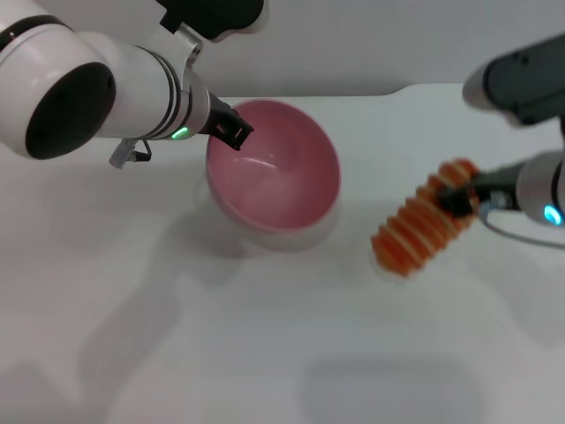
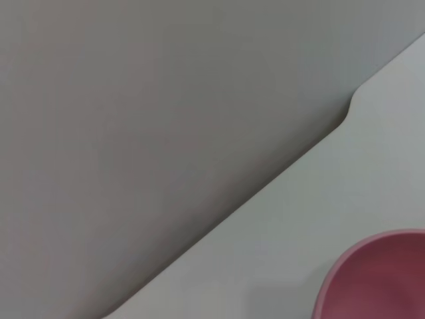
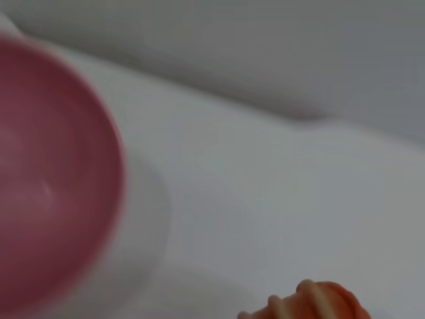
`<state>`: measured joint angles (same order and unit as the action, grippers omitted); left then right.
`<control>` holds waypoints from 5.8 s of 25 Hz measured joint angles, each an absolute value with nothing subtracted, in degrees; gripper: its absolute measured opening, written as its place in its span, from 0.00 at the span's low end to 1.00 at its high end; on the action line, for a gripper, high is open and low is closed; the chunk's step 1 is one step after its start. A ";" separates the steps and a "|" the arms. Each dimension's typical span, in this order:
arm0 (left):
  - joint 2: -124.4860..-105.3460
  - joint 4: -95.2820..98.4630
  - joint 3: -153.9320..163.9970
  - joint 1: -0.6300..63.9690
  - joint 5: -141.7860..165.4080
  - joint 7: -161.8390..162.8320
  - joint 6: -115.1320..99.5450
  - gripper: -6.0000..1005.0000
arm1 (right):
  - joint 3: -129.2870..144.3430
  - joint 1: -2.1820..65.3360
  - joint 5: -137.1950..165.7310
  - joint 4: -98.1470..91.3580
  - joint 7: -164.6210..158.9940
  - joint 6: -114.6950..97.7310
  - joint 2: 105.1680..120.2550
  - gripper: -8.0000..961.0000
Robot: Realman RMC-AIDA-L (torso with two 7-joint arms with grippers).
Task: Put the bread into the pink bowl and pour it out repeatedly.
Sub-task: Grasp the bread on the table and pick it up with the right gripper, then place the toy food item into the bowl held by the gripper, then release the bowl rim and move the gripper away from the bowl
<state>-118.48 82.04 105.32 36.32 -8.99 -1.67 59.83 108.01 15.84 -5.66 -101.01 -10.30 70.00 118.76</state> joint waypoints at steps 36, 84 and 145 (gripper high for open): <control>-118.47 82.13 106.91 36.83 -21.21 -3.16 54.95 0.05 | 112.38 22.40 -8.36 -95.80 -7.46 52.22 118.89 0.39; -118.69 69.49 105.27 40.01 -24.81 -4.66 51.08 0.04 | 102.38 7.10 31.38 -100.69 -44.79 20.57 118.37 0.80; -118.27 66.40 105.74 32.67 -30.15 -0.94 42.01 0.05 | 109.52 0.93 -41.41 -67.69 32.73 -35.57 119.19 0.80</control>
